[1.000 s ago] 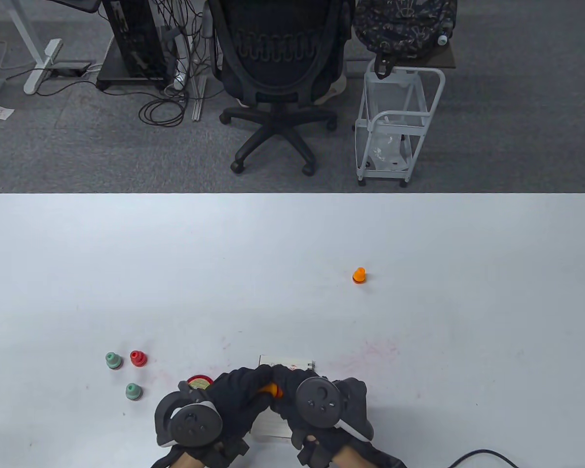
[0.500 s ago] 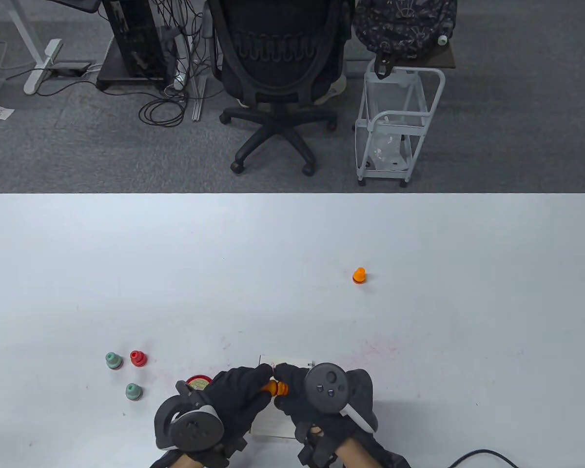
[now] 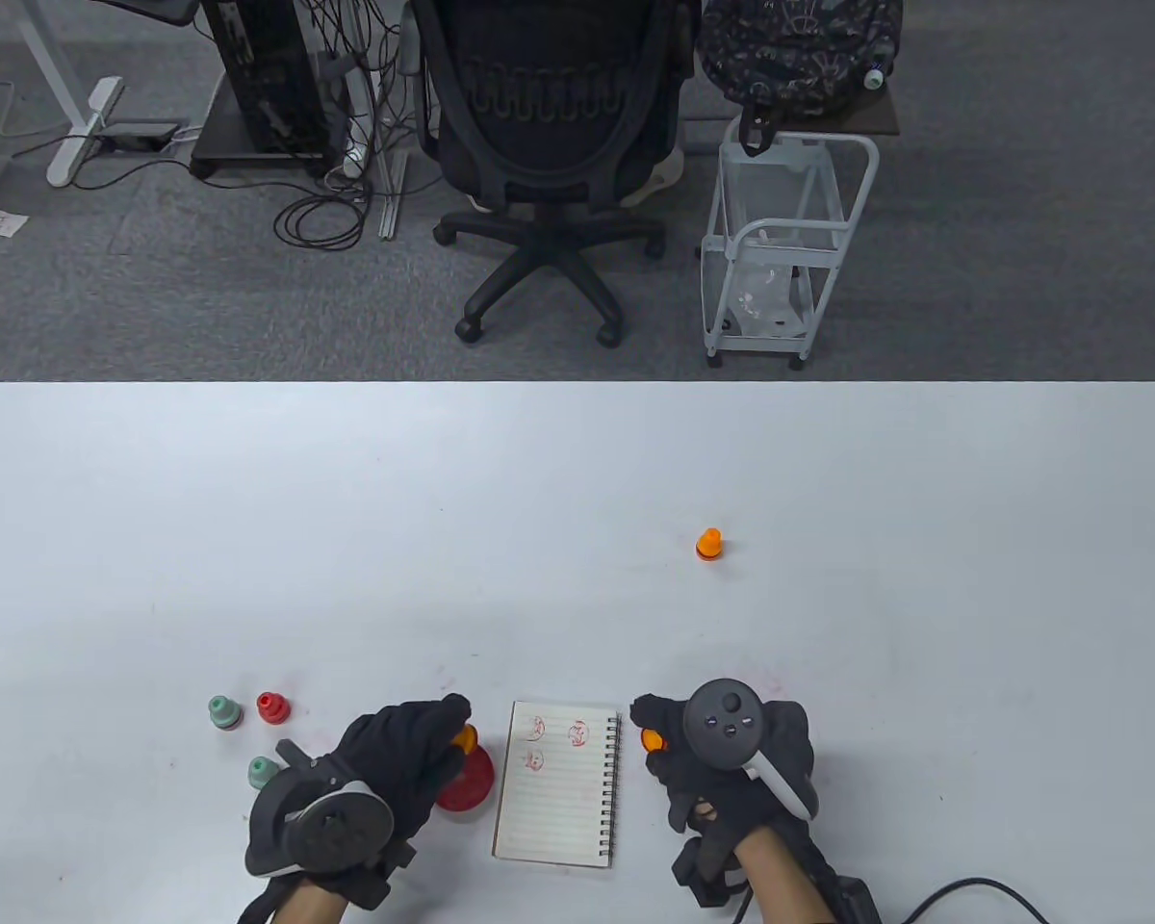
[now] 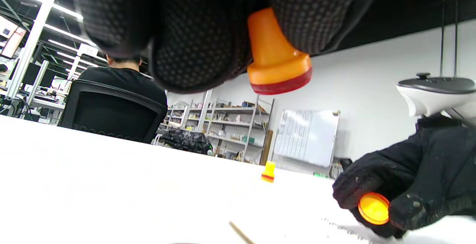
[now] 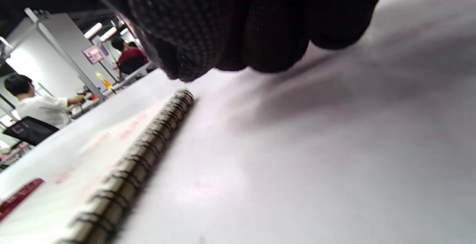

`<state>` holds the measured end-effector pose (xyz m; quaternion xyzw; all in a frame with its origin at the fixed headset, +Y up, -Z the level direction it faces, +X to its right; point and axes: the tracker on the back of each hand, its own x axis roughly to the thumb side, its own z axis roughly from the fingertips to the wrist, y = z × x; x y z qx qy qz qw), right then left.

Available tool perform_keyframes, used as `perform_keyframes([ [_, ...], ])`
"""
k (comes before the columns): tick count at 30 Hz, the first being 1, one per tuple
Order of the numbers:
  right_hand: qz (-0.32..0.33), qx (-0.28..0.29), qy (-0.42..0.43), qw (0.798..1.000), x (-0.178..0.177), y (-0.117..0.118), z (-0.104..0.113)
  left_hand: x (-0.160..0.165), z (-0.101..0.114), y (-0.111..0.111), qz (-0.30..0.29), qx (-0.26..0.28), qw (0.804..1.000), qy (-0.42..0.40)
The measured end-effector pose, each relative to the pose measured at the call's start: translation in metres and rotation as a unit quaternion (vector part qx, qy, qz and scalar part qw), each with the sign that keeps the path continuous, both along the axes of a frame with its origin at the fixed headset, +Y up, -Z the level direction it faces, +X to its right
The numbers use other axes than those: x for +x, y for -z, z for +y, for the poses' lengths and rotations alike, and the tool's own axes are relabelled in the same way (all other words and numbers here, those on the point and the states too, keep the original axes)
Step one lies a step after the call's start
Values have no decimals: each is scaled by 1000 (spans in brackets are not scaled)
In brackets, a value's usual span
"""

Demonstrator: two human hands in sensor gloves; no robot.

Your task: Stamp reward stamp onto notebook

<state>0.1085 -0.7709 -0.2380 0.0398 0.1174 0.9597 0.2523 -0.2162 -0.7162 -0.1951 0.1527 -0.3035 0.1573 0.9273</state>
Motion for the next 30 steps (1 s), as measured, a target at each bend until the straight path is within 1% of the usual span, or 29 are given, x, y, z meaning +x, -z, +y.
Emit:
perform_keyframes([
  [4, -10, -15, -18, 1000, 2, 2, -5, 3, -1, -1, 0, 8, 999, 45],
  [7, -10, -51, -61, 997, 5, 2, -8, 3, -3, 0, -1, 2, 998, 55],
  [9, -10, -39, -70, 997, 6, 3, -9, 3, -4, 0, -1, -2, 998, 58],
  [15, 1, -33, -126, 991, 9, 4, -6, 4, -7, 1, -10, -17, 997, 76],
  [18, -3, -23, -115, 993, 11, 4, -1, 4, -10, 2, -11, -32, 996, 82],
  [21, -12, 3, -95, 995, 13, 3, 8, 5, -13, 3, -13, -36, 996, 86],
  [25, -18, 33, -73, 997, 17, 0, 19, 11, -19, 4, -21, -47, 992, 113],
  [30, -11, 32, -67, 997, 17, -2, 22, 23, -28, 4, -30, -50, 984, 171],
])
